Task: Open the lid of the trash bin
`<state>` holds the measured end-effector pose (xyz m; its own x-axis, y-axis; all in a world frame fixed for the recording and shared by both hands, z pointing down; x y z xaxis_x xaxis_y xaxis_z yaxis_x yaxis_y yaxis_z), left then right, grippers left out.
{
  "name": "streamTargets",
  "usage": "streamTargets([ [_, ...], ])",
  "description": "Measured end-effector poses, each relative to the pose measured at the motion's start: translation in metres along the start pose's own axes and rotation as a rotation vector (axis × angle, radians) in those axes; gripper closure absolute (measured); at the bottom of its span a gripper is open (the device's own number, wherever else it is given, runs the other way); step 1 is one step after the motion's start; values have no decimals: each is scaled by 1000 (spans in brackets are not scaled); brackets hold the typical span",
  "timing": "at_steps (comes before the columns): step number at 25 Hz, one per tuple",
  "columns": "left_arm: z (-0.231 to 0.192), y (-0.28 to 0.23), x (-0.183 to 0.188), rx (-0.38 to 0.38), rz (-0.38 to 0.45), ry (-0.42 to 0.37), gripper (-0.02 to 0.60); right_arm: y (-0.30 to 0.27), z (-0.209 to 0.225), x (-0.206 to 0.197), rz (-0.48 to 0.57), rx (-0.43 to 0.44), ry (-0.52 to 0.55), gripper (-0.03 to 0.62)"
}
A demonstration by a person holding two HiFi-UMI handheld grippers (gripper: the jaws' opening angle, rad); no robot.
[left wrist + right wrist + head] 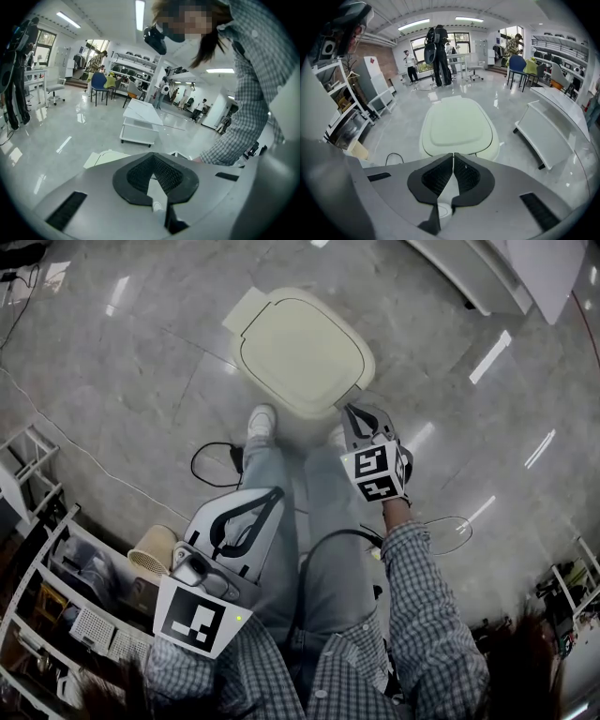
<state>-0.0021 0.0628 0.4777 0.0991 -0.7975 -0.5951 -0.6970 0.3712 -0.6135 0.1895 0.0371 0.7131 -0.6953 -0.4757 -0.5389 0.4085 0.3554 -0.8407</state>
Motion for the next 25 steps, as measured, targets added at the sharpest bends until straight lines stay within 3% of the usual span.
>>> streamTargets([
  [9,-3,-4,0,-8,4,-15,577,-19,-2,-14,-106,5,-33,569],
  [25,-1,-6,6,-17,7,-55,577,-23,-4,-12,-174,-3,-30,569],
])
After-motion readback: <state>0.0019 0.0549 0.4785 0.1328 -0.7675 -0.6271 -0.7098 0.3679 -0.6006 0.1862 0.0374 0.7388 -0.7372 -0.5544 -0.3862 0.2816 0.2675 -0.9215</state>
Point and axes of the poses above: the fingertips, and each gripper's own axes: y backward along the fingers, z to its right, x out of its top, the point moved 8 cm from there along y, backward along the fingers, and after that the axes turned 15 degrees about y, right-handed, at the moved point
